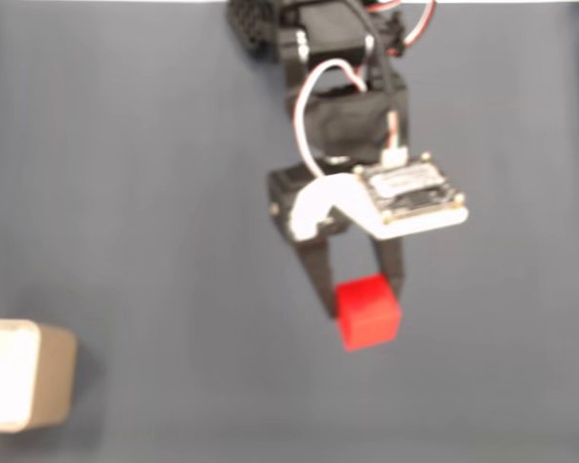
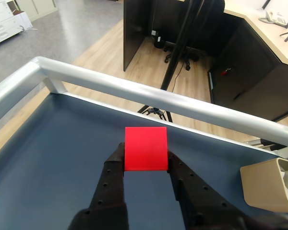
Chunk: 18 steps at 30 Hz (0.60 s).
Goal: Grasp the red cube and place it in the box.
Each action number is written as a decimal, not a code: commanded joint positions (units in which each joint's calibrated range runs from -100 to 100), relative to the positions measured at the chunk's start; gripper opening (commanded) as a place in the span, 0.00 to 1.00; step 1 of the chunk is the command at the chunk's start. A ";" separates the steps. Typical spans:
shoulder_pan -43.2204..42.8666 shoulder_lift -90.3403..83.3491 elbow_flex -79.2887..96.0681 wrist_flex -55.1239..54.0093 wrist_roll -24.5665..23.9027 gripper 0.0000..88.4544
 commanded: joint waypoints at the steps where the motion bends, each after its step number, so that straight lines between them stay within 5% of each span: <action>1: 2.84 0.18 -3.49 0.30 -0.34 0.04; 18: 12.92 7.46 -10.15 -0.02 -1.27 0.03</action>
